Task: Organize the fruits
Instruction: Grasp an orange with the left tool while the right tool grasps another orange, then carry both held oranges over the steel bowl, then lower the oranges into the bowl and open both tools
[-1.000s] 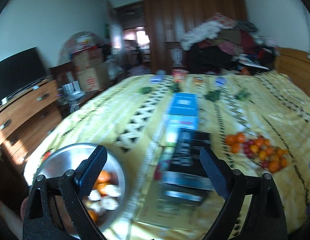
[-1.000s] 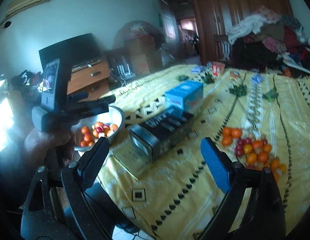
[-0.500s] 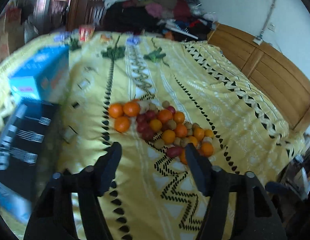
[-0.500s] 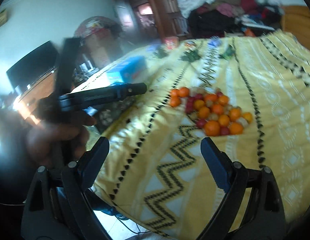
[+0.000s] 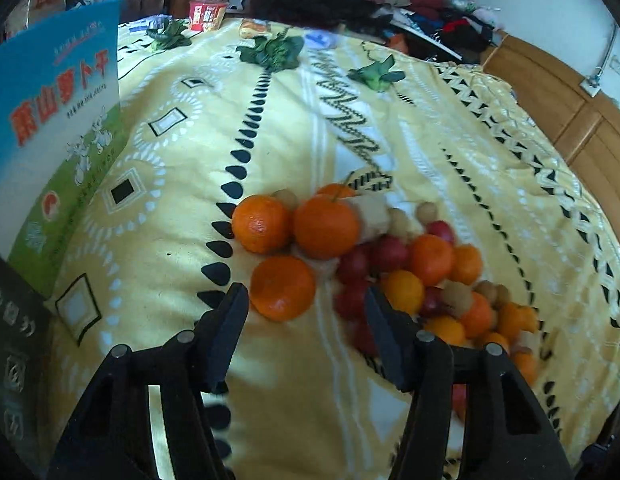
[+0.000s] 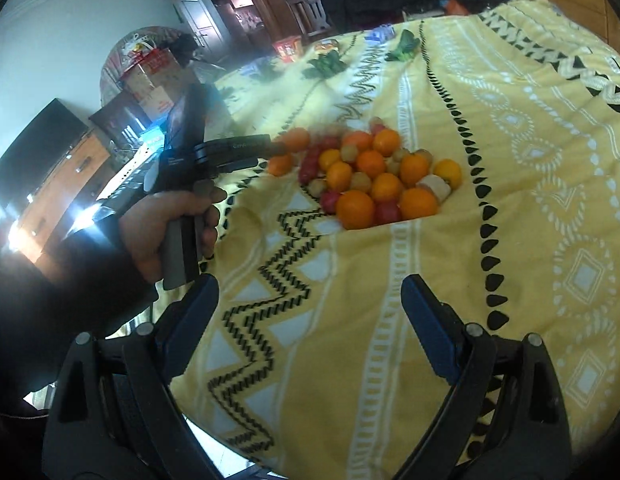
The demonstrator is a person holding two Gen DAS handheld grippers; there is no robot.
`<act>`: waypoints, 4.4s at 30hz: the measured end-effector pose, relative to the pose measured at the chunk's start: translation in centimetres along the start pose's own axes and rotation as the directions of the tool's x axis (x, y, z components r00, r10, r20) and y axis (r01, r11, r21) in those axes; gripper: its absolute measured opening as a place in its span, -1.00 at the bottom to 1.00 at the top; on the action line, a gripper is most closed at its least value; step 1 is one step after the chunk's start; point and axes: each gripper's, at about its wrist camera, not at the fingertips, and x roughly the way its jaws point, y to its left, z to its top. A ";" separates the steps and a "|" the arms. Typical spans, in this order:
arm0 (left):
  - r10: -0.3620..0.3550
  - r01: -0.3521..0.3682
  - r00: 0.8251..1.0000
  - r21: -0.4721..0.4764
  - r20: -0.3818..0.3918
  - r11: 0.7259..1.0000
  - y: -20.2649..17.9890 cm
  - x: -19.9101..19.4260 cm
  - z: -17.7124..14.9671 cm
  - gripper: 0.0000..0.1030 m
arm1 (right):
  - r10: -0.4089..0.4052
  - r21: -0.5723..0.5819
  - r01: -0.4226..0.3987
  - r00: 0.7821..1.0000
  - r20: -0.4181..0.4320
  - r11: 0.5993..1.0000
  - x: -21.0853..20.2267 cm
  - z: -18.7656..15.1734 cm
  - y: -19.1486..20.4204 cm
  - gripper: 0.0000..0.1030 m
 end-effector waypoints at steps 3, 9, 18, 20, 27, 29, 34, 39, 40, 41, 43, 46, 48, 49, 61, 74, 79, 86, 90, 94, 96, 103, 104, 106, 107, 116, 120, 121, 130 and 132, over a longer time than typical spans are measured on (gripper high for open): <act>-0.006 0.006 1.000 -0.018 -0.011 1.000 0.8 1.1 0.0 0.20 | -0.006 0.010 0.006 1.000 -0.005 1.000 0.0 -0.2 -0.6 0.80; -0.030 0.028 0.999 -0.043 -0.035 0.999 1.7 1.5 -0.4 -0.23 | -0.009 0.028 0.010 1.000 -0.028 1.000 0.7 0.0 -1.5 0.61; -0.127 0.126 0.991 0.029 0.040 0.992 -0.5 -5.6 -3.0 -0.23 | -0.045 0.068 0.044 0.999 0.006 0.997 2.2 3.4 -3.6 0.08; -0.140 0.140 0.989 0.017 0.044 0.990 -0.5 -6.5 -3.4 -0.23 | -0.036 0.039 0.036 0.999 0.009 0.999 3.4 5.0 -3.3 0.08; -0.170 0.170 0.985 0.007 0.032 0.985 0.0 -8.3 -4.2 -0.23 | -0.083 -0.118 0.080 0.996 -0.025 0.990 7.3 9.6 -3.0 0.07; -0.177 0.177 0.984 -0.003 0.028 0.984 0.4 -8.4 -4.6 -0.23 | -0.136 -0.094 0.134 0.991 -0.010 0.987 6.6 10.3 -4.9 0.07; -0.191 0.191 0.982 -0.036 0.004 0.981 0.9 -7.6 -5.1 -0.23 | -0.115 0.247 0.122 0.992 -0.045 0.961 5.5 9.5 -13.0 0.08; -0.206 0.206 0.979 -0.030 0.003 0.978 0.4 -7.5 -5.0 -0.23 | 0.024 0.439 0.006 0.998 -0.063 0.898 7.3 8.8 -16.1 0.07; -0.205 0.205 0.979 -0.026 0.003 0.978 0.3 -7.6 -4.9 -0.23 | 0.018 0.437 0.017 0.997 -0.076 0.899 7.8 8.9 -15.9 0.07; -0.205 0.205 0.979 -0.025 0.002 0.978 0.2 -7.5 -4.9 -0.23 | 0.004 0.430 0.036 0.996 -0.093 0.902 8.4 8.9 -15.9 0.07; -0.207 0.207 0.978 -0.022 0.000 0.978 0.1 -7.5 -4.9 -0.23 | -0.005 0.427 0.056 0.993 -0.120 0.903 9.3 9.1 -15.8 0.07; -0.207 0.207 0.978 -0.019 -0.007 0.978 -0.1 -7.3 -5.0 -0.23 | -0.028 0.382 0.088 0.987 -0.159 0.920 10.5 9.3 -14.9 0.05; -0.210 0.209 0.978 -0.018 -0.013 0.978 -0.4 -7.1 -5.1 -0.23 | -0.054 0.346 0.116 0.981 -0.184 0.931 11.2 9.2 -14.7 -0.02; -0.211 0.211 0.977 -0.019 -0.017 0.977 -0.5 -7.0 -5.1 -0.23 | -0.059 0.341 0.119 0.981 -0.182 0.933 11.3 9.1 -14.9 -0.04; -0.196 0.195 0.979 0.023 0.050 0.981 -1.2 -10.2 -4.6 -0.23 | -0.076 0.261 0.080 0.997 -0.024 0.962 6.1 10.1 -11.7 -0.35; 0.027 -0.009 0.933 -0.052 0.358 0.999 6.9 -26.4 -2.5 -0.23 | 0.076 -0.223 -0.039 0.985 0.158 0.974 2.1 14.6 9.3 -0.35; 0.224 -0.158 0.876 -0.187 0.426 0.970 14.5 -33.8 -4.0 -0.23 | 0.205 -0.339 -0.147 0.969 0.140 0.929 3.0 15.1 18.0 -0.35; 0.446 -0.276 0.789 -0.406 0.422 0.871 26.1 -41.4 -8.2 -0.23 | 0.358 -0.472 -0.299 0.933 0.039 0.830 5.7 13.9 30.5 -0.34; 0.527 -0.307 0.764 -0.509 0.372 0.804 31.6 -43.4 -11.2 -0.23 | 0.402 -0.515 -0.369 0.914 -0.052 0.774 8.0 12.5 36.5 -0.34; 0.550 -0.330 0.781 -0.554 0.295 0.765 34.7 -42.8 -13.7 -0.23 | 0.418 -0.540 -0.417 0.899 -0.128 0.731 9.8 10.9 41.4 -0.34; 0.545 -0.340 0.798 -0.556 0.256 0.759 35.4 -41.7 -14.7 -0.23 | 0.419 -0.550 -0.439 0.892 -0.172 0.710 10.6 9.7 43.5 -0.34; 0.527 -0.374 0.833 -0.532 0.167 0.759 35.9 -39.3 -17.2 -0.23 | 0.376 -0.556 -0.472 0.882 -0.285 0.684 13.9 6.5 47.2 -0.34; 0.527 -0.382 0.836 -0.525 0.155 0.761 35.9 -38.9 -17.4 -0.23 | 0.369 -0.555 -0.474 0.880 -0.297 0.683 14.2 6.2 47.5 -0.34; 0.524 -0.390 0.840 -0.515 0.141 0.763 36.1 -38.5 -17.6 -0.23 | 0.356 -0.555 -0.475 0.880 -0.315 0.683 14.8 5.6 47.6 -0.35; 0.525 -0.395 0.840 -0.511 0.135 0.764 36.2 -38.2 -17.6 -0.23 | 0.348 -0.555 -0.475 0.879 -0.324 0.683 15.1 5.3 47.7 -0.34; 0.528 -0.417 0.842 -0.491 0.106 0.765 36.4 -37.6 -17.4 -0.23 | 0.296 -0.549 -0.463 0.882 -0.368 0.696 17.0 3.8 48.1 -0.34; 0.529 -0.424 0.843 -0.483 0.101 0.767 36.4 -37.5 -17.5 -0.23 | 0.284 -0.547 -0.460 0.881 -0.379 0.699 17.6 3.5 48.1 -0.34; 0.528 -0.423 0.843 -0.483 0.100 0.767 36.4 -37.5 -17.5 -0.23 | 0.281 -0.546 -0.460 0.880 -0.382 0.700 17.7 3.5 48.1 -0.34; 0.525 -0.424 0.846 -0.481 0.092 0.767 36.5 -37.2 -17.5 -0.23 | 0.274 -0.541 -0.459 0.880 -0.389 0.705 18.3 3.3 48.2 -0.34; 0.524 -0.424 0.847 -0.481 0.091 0.767 36.6 -37.1 -17.6 -0.23 | 0.274 -0.542 -0.460 0.879 -0.391 0.703 18.4 3.2 48.3 -0.34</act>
